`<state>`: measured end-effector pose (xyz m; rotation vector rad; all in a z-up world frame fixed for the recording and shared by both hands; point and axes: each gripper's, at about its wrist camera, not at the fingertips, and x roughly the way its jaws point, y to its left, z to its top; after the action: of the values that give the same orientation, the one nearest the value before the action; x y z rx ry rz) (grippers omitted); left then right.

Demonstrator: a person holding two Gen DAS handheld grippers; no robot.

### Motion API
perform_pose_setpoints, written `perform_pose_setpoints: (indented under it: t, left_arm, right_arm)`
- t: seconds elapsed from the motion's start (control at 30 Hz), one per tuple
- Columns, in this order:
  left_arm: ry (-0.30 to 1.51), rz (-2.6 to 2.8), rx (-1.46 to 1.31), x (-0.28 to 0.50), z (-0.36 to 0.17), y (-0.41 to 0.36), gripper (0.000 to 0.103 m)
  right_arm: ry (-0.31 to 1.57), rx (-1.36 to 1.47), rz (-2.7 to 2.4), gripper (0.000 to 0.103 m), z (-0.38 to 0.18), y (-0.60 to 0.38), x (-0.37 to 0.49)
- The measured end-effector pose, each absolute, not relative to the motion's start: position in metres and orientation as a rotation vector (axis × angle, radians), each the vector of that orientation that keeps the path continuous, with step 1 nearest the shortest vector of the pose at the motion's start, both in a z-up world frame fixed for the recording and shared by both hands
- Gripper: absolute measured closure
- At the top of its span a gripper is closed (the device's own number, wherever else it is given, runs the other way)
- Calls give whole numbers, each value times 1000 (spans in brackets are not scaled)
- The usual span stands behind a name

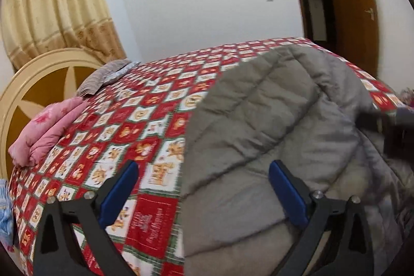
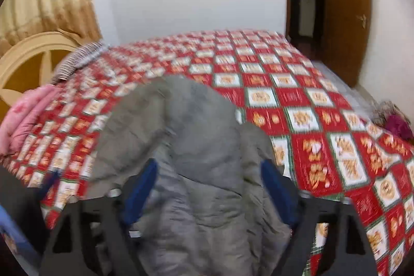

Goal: Fold large clothes
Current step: 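Fold the lifted jacket over onto itself with both grippers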

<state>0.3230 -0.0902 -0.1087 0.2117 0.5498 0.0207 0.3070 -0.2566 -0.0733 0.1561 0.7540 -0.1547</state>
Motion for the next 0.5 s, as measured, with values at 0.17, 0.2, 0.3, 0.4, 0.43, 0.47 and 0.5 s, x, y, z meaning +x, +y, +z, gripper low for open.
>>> perform_pose_setpoints:
  t: [0.17,0.2,0.3,0.4,0.43,0.47,0.5]
  left_arm:
    - [598,32,163,351,-114,-77,0]
    - [608,25,153,353,-115,-77,0]
    - [630,10,158,356,-122,-85,0]
    - [640,10,173,359,-130,-95,0]
    - [641,9,175,359,-131,-98,0]
    - [642,9,178,360,-133,-100,0]
    - [642,8,181,360,-135,-103,0]
  right_arm:
    - [778,127,-191,26,-109,-268,306]
    - [777,128,-196,26,-113,-272,306]
    - [767,127,-217,26,-122,-281,306]
    - [765,158,-218,26,-132,-292,305]
    - [762,168,-218,26,-135,-295,304]
    - [761,174,-218,26,-138,-297,305]
    - [762,178,-218,26,-142,-299,305]
